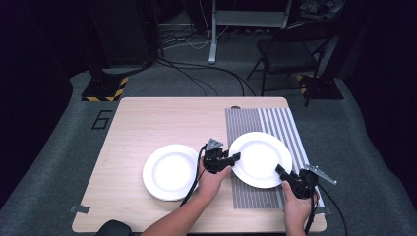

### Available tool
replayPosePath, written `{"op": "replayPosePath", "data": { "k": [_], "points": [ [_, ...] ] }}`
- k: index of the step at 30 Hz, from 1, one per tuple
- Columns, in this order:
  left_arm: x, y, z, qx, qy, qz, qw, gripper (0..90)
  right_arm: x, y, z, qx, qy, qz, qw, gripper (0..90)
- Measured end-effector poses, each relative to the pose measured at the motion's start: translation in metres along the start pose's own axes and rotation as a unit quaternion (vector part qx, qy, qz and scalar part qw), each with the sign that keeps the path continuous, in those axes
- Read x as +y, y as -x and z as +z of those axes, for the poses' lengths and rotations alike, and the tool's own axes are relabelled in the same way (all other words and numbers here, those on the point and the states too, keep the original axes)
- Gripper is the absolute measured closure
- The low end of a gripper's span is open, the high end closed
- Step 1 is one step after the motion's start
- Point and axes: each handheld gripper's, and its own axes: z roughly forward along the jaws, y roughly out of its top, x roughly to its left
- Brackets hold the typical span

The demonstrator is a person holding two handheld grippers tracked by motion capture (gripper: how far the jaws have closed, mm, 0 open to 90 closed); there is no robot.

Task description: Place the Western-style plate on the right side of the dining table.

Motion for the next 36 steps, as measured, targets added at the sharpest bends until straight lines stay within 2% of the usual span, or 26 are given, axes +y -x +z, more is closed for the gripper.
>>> {"op": "replayPosePath", "data": {
  "k": [5,10,13,15,18,22,26,27,30,33,36],
  "points": [
    [0.003,-0.002,0.003,0.001,-0.003,-0.003,1.0,59.5,0.001,0.0,0.002,0.0,0.001,-0.003,1.0,60.0],
    [0.015,-0.003,0.006,0.0,0.002,-0.007,1.0,60.6,0.01,-0.001,0.005,0.008,0.003,0.004,1.0,60.0],
    [0.023,-0.005,0.008,0.002,0.005,0.0,1.0,60.8,0.014,-0.001,0.007,0.011,0.005,0.01,0.9999,60.0],
    [0.026,-0.005,0.011,0.0,0.007,-0.005,1.0,60.9,0.018,-0.001,0.009,0.013,0.01,0.013,0.9998,60.1],
    [0.031,-0.008,0.015,0.001,0.006,-0.009,0.9999,60.9,0.025,-0.002,0.013,0.011,0.012,-0.001,0.9999,60.0],
    [0.033,-0.012,0.019,-0.009,0.008,-0.023,0.9997,60.8,0.036,-0.002,0.018,0.01,0.012,-0.014,0.9998,60.3],
    [0.034,-0.014,0.023,-0.006,0.01,-0.02,0.9997,60.9,0.038,0.0,0.023,0.008,0.015,-0.02,0.9997,60.1],
    [0.034,-0.015,0.024,-0.007,0.008,-0.014,0.9998,60.9,0.038,0.001,0.024,0.006,0.016,-0.022,0.9996,60.0],
    [0.034,-0.016,0.029,-0.005,0.009,-0.016,0.9998,60.9,0.038,0.003,0.028,0.003,0.016,-0.023,0.9996,59.5],
    [0.031,-0.016,0.033,-0.003,0.011,-0.016,0.9998,60.9,0.037,0.007,0.032,-0.004,0.02,-0.036,0.9992,58.8],
    [0.029,-0.013,0.035,-0.002,0.012,-0.01,0.9999,61.1,0.034,0.01,0.033,-0.009,0.021,-0.034,0.9992,58.0]
  ]
}}
